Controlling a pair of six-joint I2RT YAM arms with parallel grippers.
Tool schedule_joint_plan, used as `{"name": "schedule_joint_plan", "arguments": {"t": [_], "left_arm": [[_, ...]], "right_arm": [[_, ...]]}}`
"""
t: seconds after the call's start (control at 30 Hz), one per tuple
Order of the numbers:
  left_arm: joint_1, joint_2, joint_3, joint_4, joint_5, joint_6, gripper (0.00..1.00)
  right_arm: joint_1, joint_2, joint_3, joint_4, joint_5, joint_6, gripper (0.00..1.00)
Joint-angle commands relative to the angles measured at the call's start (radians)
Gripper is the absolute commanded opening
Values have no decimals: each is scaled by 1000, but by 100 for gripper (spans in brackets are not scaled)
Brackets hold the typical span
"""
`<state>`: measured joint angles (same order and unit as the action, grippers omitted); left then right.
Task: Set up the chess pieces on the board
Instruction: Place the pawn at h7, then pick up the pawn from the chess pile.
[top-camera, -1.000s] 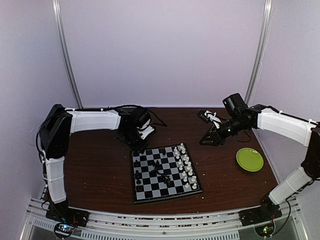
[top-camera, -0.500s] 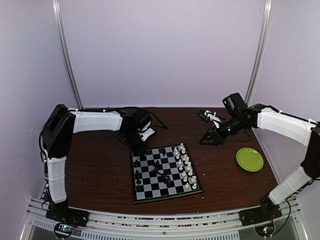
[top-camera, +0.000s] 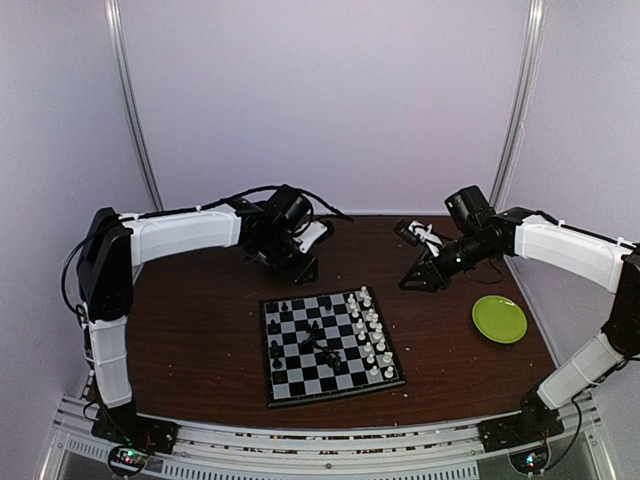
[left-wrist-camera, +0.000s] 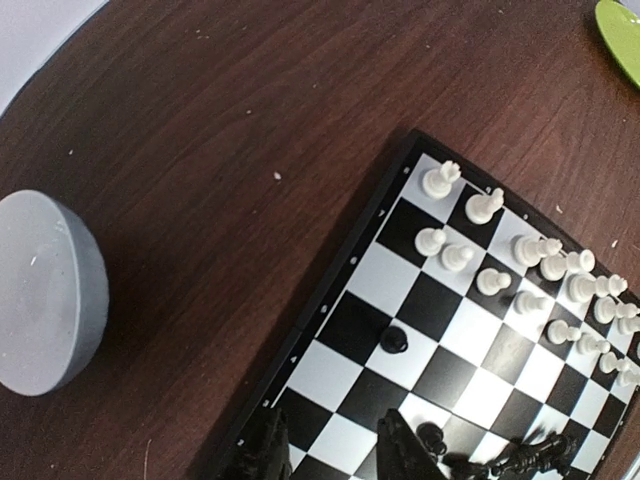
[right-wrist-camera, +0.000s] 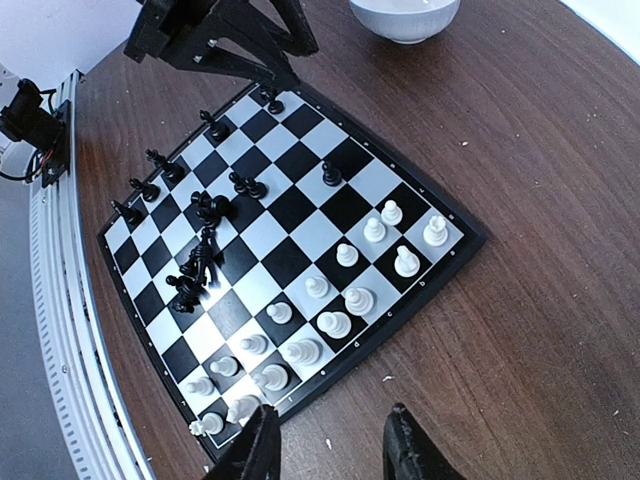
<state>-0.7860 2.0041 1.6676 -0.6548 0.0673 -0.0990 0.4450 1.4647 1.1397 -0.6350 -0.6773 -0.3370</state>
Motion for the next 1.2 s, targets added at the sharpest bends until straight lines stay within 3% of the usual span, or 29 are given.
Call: {"name": "schedule_joint_plan", "arguments": {"t": [0.0, 0.37, 1.17], "left_arm": [[-23, 69, 38, 56, 49, -16, 31], [-44, 227, 119, 51, 120, -29, 31], [-46, 187, 124, 9, 60, -15, 4]], "right_arm": [[-11, -30, 25, 0, 17, 1, 36], [-23, -46, 15, 5, 15, -4, 36], [-25, -18, 20, -2, 3, -5, 36]]}}
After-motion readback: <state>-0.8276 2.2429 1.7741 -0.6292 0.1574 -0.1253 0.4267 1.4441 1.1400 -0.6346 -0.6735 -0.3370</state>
